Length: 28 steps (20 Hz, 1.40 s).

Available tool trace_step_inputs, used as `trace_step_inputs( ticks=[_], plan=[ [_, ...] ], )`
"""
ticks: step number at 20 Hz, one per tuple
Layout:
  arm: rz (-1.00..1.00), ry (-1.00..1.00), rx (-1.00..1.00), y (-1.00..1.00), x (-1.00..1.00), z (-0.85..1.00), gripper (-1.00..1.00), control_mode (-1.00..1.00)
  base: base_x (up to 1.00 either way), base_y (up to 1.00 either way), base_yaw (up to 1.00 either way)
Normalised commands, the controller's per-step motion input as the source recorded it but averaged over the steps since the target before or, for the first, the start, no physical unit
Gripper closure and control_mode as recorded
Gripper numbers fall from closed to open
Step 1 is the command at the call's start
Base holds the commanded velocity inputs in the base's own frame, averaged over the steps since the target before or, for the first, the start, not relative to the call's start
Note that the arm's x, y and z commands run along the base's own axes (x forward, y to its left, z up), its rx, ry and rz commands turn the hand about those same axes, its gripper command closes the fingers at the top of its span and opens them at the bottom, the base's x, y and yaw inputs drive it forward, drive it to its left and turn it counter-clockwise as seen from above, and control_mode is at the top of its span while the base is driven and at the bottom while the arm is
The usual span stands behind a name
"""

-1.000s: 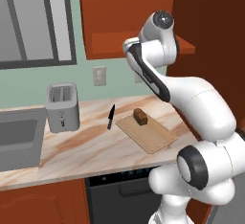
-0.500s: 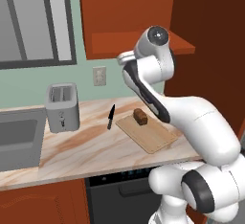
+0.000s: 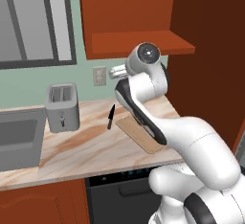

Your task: Pick the bread, place it on the cutting board, pick the jam, place it on the counter, and close the cabinet.

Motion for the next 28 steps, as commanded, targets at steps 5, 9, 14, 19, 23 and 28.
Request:
trace_step_inputs(
  ticks=[5,9,14,19,23,28],
  plan=[
    [0.0,0.01,0.0,0.31,-0.19,-0.23,1.0,-1.0,0.0,0.0,0.0],
    [0.0,0.02,0.01,0.29,-0.13,-0.2,1.0,-1.0,0.0,0.0,0.0],
    [0.0,0.03,0.04,0.24,-0.16,-0.17,1.0,-1.0,0.0,0.0,0.0],
    [0.0,0.02,0.05,0.15,-0.09,-0.13,1.0,-1.0,0.0,0.0,0.0],
    [0.0,0.0,0.02,0.14,-0.02,-0.25,1.0,-1.0,0.0,0.0,0.0],
    [0.0,0.0,0.0,0.15,0.0,-0.44,1.0,-1.0,0.0,0.0,0.0]
  ],
)
